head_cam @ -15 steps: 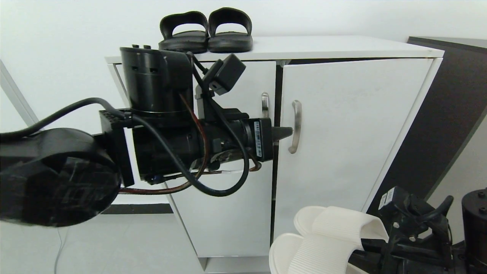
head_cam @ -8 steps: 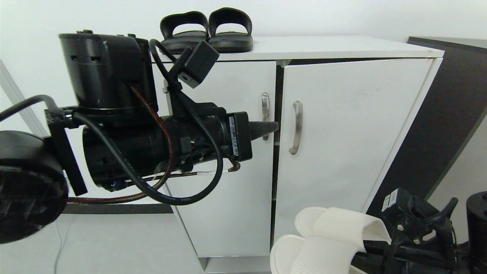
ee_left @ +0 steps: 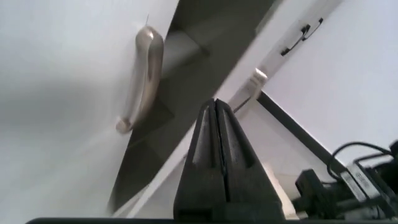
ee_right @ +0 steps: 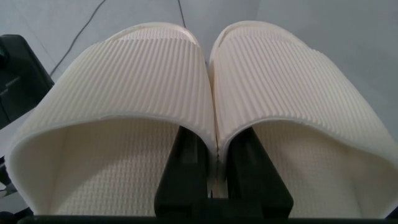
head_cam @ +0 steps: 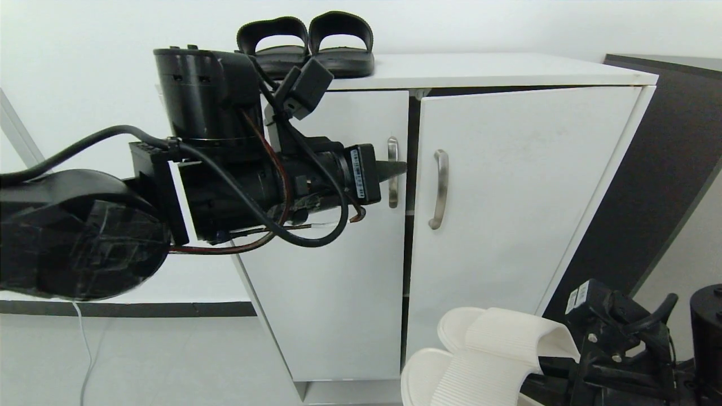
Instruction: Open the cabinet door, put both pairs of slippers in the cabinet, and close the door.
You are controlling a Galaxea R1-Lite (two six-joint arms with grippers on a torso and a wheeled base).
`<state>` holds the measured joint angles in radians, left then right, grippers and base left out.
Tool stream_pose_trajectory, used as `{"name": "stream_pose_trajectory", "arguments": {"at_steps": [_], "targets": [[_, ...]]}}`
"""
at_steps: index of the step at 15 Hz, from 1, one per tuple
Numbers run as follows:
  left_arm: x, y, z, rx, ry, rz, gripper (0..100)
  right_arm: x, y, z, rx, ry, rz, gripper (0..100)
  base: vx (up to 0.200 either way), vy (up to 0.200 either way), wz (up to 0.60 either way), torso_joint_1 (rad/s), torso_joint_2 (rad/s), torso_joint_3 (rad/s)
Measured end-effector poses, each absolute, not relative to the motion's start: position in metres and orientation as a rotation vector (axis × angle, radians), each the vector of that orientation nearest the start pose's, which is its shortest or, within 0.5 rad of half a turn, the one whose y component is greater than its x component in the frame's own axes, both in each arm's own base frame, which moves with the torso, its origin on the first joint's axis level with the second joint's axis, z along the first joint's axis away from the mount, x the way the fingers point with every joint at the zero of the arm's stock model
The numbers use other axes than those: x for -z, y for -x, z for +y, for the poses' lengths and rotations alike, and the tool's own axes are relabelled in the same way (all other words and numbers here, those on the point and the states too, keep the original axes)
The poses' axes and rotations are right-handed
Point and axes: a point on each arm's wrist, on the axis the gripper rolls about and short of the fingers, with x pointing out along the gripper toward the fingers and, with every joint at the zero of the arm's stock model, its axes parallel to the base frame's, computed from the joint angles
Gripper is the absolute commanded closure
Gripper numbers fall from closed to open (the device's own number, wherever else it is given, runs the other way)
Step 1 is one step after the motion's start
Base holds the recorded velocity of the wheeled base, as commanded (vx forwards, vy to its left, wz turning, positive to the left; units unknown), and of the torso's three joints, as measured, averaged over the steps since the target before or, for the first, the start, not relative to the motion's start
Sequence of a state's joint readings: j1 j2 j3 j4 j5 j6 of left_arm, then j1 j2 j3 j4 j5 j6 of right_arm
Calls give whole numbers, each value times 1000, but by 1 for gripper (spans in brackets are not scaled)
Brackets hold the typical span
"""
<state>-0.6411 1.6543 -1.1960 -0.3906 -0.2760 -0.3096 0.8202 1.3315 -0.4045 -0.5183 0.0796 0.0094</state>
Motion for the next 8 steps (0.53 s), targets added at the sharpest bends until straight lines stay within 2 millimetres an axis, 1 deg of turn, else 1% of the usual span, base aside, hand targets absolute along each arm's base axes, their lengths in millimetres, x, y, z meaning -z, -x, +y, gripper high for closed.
{"name": "stream_pose_trajectory", "arguments": {"at_steps": [4,8], "targets": [[-287,-271,-209,896,303,194,100,-154,-127,139,-887,165,398,100,0,0,0,0,0,0],[-282,-283,-218,891,303,199,100,-152,-125,139,-896,172,405,100,0,0,0,0,0,0]]}}
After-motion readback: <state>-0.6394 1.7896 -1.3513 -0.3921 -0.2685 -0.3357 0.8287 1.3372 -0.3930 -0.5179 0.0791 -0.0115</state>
